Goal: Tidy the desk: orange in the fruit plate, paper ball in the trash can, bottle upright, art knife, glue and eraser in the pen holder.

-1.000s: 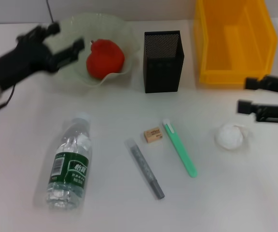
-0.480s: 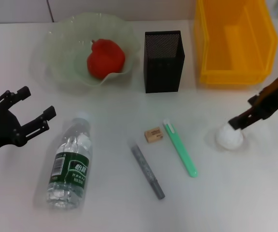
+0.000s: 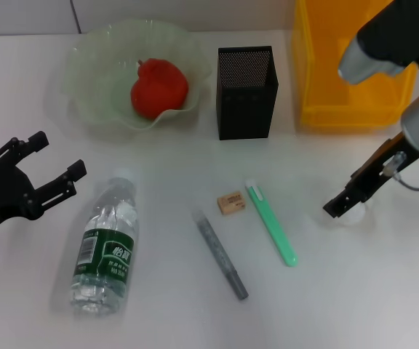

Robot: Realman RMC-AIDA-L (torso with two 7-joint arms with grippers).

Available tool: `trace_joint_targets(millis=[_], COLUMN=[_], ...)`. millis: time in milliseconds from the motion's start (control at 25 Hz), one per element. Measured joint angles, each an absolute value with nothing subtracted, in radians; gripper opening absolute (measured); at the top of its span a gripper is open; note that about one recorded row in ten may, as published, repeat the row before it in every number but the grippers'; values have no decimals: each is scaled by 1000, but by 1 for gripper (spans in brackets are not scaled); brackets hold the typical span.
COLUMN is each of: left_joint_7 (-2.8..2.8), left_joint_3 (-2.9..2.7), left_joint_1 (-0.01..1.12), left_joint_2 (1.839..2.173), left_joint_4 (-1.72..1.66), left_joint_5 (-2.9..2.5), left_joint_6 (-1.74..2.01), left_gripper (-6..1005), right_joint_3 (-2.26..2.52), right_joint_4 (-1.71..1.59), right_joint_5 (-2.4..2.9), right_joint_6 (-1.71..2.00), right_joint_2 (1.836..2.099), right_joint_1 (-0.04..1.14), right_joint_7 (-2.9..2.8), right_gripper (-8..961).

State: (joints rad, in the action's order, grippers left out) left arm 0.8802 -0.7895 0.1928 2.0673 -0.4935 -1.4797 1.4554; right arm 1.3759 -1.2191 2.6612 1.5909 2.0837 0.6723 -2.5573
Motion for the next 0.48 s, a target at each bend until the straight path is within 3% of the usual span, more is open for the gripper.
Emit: trace_joint_targets(millis=[480], left_joint_7=[879], left_joint_3=[-785], left_joint_1=[200], left_joint_2=[2068], left_joint_4=[-492], left_joint_5=[-1479], left_joint_6=[1427], left_gripper=[823], right_joint_3=[1414], right_joint_4=[-1104], right_joint_5=[2670], right_joint_6=[1539], right_joint_2=[2084], right_joint_1=[722], right_joint_7=[-2563], right_gripper=[779])
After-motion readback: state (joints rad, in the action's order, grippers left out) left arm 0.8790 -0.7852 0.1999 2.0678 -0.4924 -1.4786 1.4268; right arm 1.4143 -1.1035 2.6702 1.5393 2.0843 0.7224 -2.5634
